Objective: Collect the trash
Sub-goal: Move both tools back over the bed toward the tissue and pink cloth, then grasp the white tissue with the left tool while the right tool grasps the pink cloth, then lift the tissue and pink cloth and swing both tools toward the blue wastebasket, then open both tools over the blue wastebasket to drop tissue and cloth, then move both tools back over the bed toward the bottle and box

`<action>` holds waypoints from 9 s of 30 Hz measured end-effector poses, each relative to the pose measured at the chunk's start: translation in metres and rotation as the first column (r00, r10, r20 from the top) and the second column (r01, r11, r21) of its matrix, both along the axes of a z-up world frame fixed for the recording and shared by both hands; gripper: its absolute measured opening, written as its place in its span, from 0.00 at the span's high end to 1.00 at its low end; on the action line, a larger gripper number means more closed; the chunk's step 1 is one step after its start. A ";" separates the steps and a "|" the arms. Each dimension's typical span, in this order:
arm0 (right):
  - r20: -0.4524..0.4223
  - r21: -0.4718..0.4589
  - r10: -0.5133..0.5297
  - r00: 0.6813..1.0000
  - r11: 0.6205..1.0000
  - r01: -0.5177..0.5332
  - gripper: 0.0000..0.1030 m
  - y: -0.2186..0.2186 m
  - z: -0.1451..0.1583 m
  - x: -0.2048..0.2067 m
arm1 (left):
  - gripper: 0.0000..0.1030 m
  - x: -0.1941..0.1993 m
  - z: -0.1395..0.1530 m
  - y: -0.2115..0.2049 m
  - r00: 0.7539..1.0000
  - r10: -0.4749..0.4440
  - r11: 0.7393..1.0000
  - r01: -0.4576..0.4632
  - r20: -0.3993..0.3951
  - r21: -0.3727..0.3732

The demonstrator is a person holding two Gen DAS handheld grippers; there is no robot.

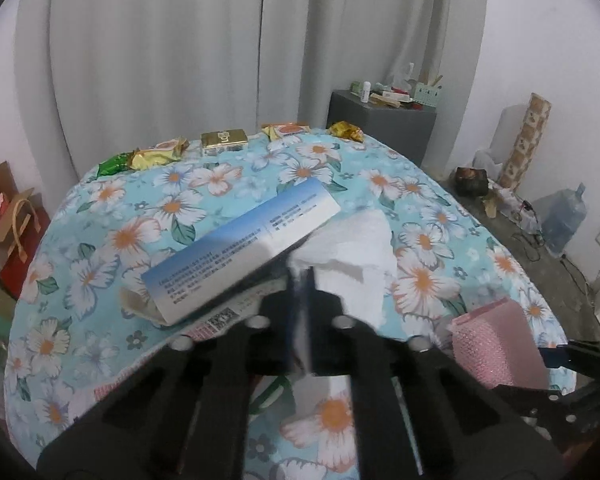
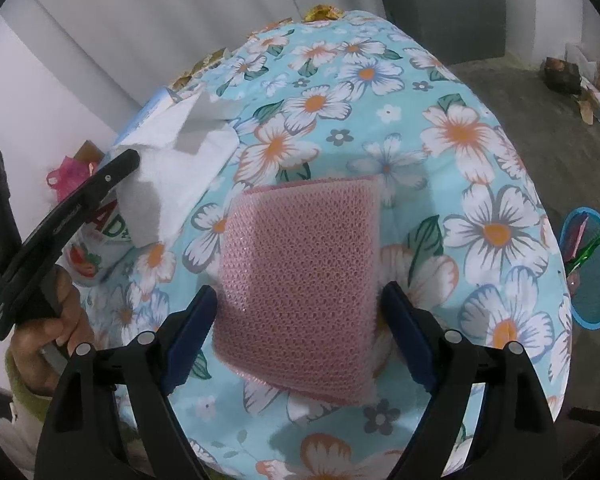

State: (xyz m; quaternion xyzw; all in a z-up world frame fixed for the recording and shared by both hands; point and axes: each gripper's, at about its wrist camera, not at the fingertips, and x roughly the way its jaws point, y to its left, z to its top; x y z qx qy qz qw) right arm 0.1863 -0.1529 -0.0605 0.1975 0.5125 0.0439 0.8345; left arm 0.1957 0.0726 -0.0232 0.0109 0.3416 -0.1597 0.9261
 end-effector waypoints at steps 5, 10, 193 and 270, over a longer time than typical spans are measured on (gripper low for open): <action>0.005 0.025 0.003 1.000 1.000 -0.003 0.24 -0.005 0.000 -0.009 | 1.00 -0.025 0.017 0.009 0.998 -0.053 0.996 0.055 0.021 -0.077; 0.006 0.052 0.005 1.000 0.999 -0.006 0.26 -0.009 0.001 -0.016 | 1.00 -0.067 0.027 0.023 0.991 -0.130 0.983 0.127 -0.012 -0.133; 0.318 0.057 -0.609 0.727 0.778 0.626 0.24 -0.231 0.076 -0.217 | 0.97 -0.125 0.064 -0.194 0.803 -0.591 0.799 0.568 -0.081 -0.198; 0.024 0.470 0.040 0.999 0.881 -0.047 0.11 0.028 0.010 0.033 | 0.24 -0.093 0.032 0.136 0.995 0.097 0.969 -0.095 -0.001 -0.227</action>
